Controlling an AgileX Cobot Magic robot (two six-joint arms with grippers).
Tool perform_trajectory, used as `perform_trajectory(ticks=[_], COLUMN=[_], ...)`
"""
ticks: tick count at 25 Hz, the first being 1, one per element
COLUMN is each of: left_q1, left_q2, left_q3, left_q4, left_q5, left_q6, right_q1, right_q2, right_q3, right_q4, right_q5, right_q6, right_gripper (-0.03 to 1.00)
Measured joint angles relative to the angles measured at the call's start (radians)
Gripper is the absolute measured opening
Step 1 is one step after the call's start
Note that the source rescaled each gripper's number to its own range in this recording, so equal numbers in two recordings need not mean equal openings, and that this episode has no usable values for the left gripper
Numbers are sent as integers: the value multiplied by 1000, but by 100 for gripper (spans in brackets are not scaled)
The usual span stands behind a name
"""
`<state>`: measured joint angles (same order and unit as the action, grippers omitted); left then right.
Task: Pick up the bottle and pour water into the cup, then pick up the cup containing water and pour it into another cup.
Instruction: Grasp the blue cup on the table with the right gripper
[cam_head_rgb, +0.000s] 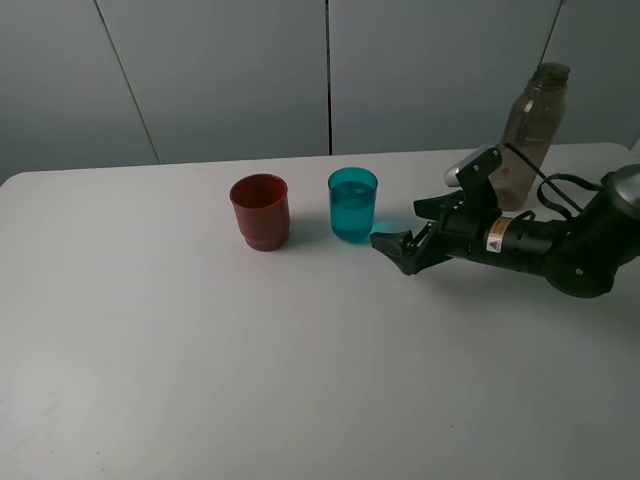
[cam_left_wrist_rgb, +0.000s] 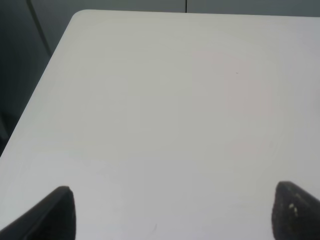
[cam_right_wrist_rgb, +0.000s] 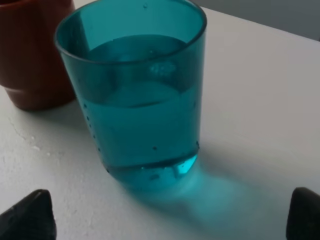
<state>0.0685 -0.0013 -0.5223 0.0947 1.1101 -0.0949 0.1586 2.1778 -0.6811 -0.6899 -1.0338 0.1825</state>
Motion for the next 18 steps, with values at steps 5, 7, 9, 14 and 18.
perform_trajectory(ticks=[5, 7, 9, 14, 18], left_q1=[0, 0, 0, 0, 0], left_q2=[0, 0, 0, 0, 0], left_q3=[0, 0, 0, 0, 0], left_q4=[0, 0, 0, 0, 0], left_q5=[0, 0, 0, 0, 0], left_q6=[0, 0, 0, 0, 0], right_q1=[24, 28, 30, 49, 66], right_q2=[14, 21, 34, 84, 106], right_q3=[-33, -49, -66, -89, -121], right_q4=[-4, -5, -7, -20, -22], right_q5=[0, 0, -4, -2, -2], right_q6=[-4, -6, -6, -10, -13], right_gripper=[100, 100, 100, 100, 100])
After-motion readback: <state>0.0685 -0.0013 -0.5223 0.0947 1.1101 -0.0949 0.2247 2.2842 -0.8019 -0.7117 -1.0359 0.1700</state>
